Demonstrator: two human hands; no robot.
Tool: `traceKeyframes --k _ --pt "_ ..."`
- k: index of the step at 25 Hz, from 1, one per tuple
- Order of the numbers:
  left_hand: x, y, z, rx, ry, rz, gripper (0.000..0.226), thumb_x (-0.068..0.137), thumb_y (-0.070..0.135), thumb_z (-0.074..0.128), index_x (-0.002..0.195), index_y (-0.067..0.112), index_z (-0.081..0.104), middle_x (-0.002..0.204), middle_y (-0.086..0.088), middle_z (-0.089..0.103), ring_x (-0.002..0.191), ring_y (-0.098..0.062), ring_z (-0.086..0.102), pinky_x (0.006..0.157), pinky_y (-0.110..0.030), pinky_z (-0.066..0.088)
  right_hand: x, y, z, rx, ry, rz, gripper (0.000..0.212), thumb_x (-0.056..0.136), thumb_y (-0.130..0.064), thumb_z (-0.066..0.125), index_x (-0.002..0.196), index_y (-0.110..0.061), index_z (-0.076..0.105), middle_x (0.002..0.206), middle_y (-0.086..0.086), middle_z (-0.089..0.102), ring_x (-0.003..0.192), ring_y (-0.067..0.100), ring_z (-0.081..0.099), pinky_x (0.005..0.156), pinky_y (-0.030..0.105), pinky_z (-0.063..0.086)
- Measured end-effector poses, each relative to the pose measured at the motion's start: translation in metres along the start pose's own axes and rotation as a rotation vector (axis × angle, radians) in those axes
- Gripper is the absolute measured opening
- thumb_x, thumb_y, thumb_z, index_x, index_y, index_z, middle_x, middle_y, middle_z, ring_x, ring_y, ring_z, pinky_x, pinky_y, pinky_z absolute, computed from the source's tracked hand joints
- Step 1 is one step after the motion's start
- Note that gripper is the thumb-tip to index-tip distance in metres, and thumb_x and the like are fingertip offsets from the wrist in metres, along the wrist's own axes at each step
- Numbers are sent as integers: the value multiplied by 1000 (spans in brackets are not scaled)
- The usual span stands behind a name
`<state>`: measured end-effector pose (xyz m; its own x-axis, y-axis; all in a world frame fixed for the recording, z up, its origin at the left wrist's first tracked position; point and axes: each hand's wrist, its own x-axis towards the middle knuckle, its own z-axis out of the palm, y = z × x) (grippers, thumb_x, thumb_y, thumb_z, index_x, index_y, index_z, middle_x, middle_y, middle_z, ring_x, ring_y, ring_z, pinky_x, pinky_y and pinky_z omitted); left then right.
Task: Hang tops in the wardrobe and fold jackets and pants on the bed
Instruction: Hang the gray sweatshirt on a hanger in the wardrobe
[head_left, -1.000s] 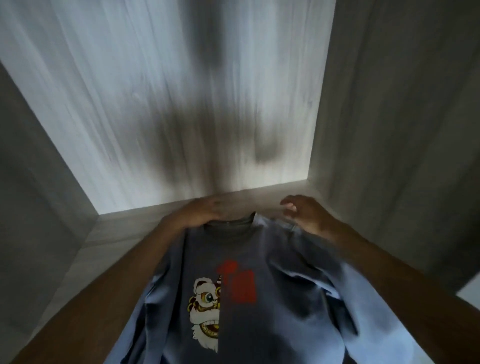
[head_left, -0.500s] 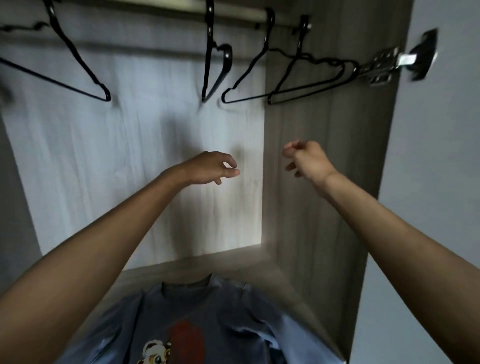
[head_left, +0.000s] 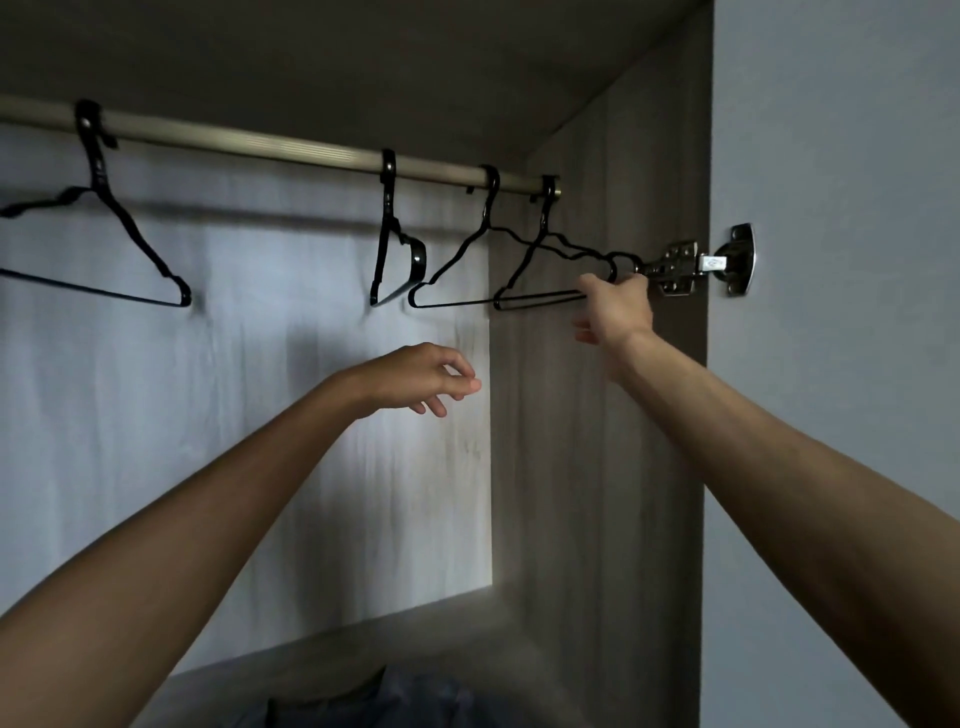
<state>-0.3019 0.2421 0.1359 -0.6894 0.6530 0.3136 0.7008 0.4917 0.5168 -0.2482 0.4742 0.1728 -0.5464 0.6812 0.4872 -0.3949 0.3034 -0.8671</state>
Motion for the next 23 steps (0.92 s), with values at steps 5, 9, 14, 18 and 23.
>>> traceKeyframes --k 5,9,14,18,23 --pt "3 -10 -6 56 -44 -11 32 93 47 59 117 26 61 113 5 66 90 -15 71 91 -37 53 1 -5 6 -170 -2 -113 43 66 -53 53 104 -34 61 100 -3 68 94 28 68 86 47 56" --pt "8 -11 -11 62 -52 -11 31 93 48 60 115 26 62 114 4 66 89 -15 71 90 -36 53 1 -27 17 -387 -131 -282 30 85 -45 59 104 -22 61 91 5 73 73 28 73 74 47 60" --pt "7 -11 -19 77 -36 1 35 93 47 60 119 25 61 116 4 66 91 -15 71 92 -37 53 -1 -43 40 -448 -175 -471 26 100 -23 41 98 -11 64 84 10 73 70 31 70 70 43 60" --pt "3 -18 -26 77 -38 -18 35 93 47 60 118 24 62 114 3 67 91 -16 71 92 -37 53 -21 -47 59 -356 -283 -481 24 103 -20 42 102 -8 63 75 4 72 58 24 70 67 42 61" --pt "1 -27 -26 91 -49 -44 35 93 47 60 119 24 61 115 3 67 92 -16 71 91 -36 54 -19 -59 49 -625 10 -582 55 102 -52 30 111 -15 69 107 14 69 104 36 62 91 43 45"
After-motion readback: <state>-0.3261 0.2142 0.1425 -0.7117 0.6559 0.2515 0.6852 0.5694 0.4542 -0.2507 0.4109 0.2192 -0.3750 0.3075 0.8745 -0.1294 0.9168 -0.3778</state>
